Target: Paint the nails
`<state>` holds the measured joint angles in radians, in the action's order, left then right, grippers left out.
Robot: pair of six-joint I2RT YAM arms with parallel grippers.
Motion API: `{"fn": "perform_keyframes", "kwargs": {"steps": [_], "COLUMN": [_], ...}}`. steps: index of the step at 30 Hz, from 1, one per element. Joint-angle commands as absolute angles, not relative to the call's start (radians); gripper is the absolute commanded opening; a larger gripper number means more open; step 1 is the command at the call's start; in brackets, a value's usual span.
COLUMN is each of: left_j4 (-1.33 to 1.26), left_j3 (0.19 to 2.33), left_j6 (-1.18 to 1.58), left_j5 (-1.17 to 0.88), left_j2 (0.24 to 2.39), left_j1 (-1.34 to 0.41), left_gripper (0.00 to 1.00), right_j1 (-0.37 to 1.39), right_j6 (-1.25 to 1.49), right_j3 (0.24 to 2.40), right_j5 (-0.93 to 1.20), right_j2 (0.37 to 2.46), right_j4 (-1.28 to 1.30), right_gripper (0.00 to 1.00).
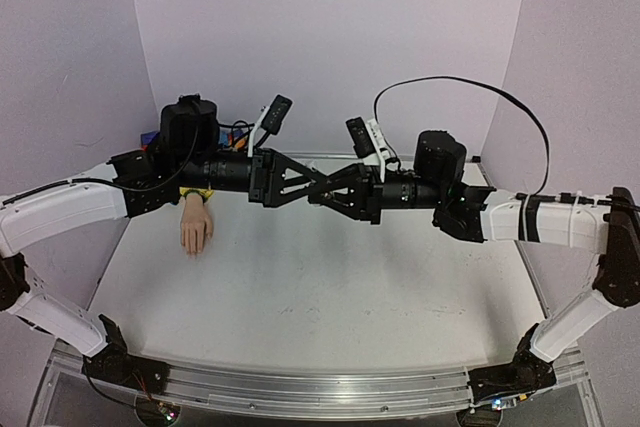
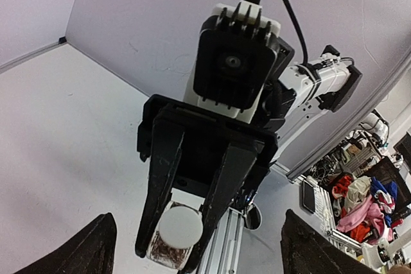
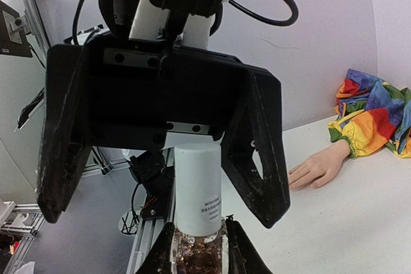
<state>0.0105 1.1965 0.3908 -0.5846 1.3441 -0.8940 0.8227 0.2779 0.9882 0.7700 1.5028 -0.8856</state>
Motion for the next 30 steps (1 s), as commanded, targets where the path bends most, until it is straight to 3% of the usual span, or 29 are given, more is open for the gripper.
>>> {"fn": "perform_keyframes", "kwargs": {"steps": [1, 5, 14, 30], "left_j4": [0.18, 0.342, 0.396, 0.408], "left_j3": [1.247, 1.32, 1.377, 1.449], "left_j6": [0.382, 0.377, 0.388, 0.376], "left_j5": [-0.502, -0.43, -0.417, -0.46], "left_j2": [1.28, 1.286, 1.307, 1.395], "left_j1": [-0.894, -0.892, -0.891, -0.891], "left_gripper": [0.89, 0.8, 0.55, 0.42], "right_j1": [0.817, 0.817, 0.816, 0.818], "right_j6": [0.195, 0.149, 0.127, 0.122], "right_j3": [1.059, 1.084, 1.094, 1.094], "right_j5": [0.756, 0.752, 0.761, 0.765], "right_j2": [1.508, 1.523, 1.537, 1.528], "right_j4": [-0.841, -0.762, -0.74, -0.739], "right_gripper": [0.0, 0.0, 0.0, 0.0]}}
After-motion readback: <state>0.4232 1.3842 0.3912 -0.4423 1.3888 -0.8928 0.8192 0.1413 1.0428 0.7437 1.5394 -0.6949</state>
